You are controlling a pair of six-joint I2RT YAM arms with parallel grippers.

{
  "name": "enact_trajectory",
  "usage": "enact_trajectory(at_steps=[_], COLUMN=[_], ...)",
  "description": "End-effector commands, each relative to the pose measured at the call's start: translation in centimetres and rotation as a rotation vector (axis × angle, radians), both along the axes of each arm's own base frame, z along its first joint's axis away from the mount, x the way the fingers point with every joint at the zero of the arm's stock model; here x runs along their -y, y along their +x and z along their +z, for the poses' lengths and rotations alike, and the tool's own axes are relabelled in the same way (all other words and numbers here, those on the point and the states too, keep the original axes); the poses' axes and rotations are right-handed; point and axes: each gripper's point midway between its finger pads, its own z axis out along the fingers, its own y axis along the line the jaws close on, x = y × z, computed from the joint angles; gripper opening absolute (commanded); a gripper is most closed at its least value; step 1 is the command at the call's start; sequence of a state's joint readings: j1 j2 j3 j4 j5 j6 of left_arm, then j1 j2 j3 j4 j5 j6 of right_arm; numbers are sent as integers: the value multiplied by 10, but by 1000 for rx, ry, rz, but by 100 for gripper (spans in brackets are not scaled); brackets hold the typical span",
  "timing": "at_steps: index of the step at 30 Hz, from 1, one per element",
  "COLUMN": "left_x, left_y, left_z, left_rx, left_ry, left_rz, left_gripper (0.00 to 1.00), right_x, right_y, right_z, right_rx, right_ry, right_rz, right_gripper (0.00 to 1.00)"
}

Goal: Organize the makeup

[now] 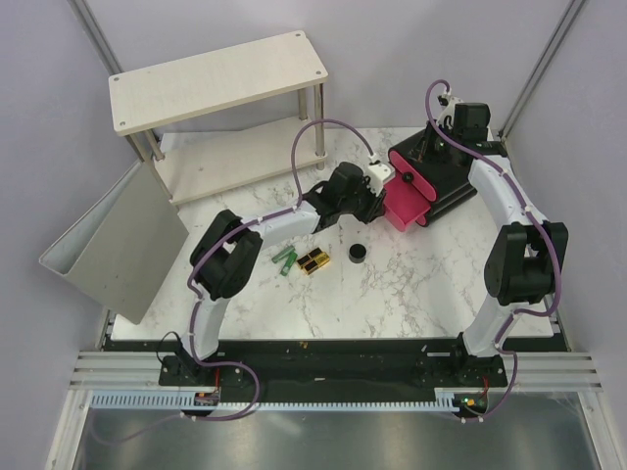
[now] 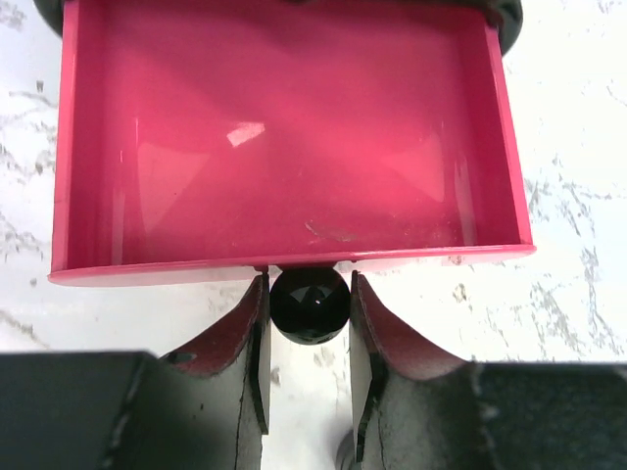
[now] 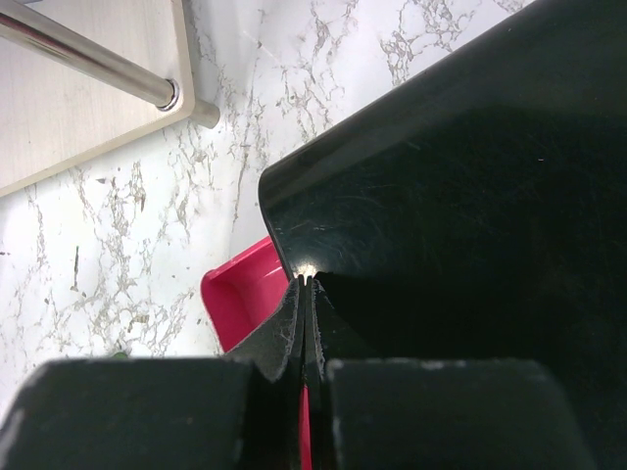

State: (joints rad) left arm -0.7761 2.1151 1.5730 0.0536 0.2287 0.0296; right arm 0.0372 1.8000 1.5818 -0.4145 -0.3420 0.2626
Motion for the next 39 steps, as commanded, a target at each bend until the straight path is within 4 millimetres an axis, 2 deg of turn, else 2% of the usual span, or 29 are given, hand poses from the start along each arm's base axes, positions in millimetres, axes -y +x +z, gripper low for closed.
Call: enact_trajectory(at_steps=[1, 10, 13, 14, 17, 20, 24, 32, 35, 39], left_x=[-14, -26, -28, -28, -27, -30, -33, -44, -55, -77], left_y=[-8, -10, -10, -10, -7, -1, 4, 3, -7, -24], left_z=[17, -1, -5, -5, -3, 2, 13, 56, 57, 46], left_rx=[54, 22, 9, 9, 14, 35, 73, 164, 165, 133], left_ry=[31, 82, 99, 101, 102, 109, 112, 84, 111, 192], left_rz=[-3, 38, 45, 44, 49, 73, 89, 111, 89, 80], left_gripper=[2, 2, 17, 34, 59, 68, 72, 75, 76, 77], right_x=[7, 6, 6, 6, 5, 6, 6, 5, 4, 5], right_y=[-47, -44, -45, -44, -45, -44, -45, -45, -46, -46], right_z=[-87, -89, -90, -90, -90, -90, -91, -92, -92, -93], right_rx=[-339, -342, -345, -343, -345, -345, -346, -350, -352, -353], right_ry=[-48, -43, -43, -43, -41, -42, -42, -38, -35, -36], right_rz=[-12, -9, -9, -9, -7, -8, -8, -6, -3, -4], right_gripper=[0, 0, 0, 0, 0, 0, 0, 0, 0, 0])
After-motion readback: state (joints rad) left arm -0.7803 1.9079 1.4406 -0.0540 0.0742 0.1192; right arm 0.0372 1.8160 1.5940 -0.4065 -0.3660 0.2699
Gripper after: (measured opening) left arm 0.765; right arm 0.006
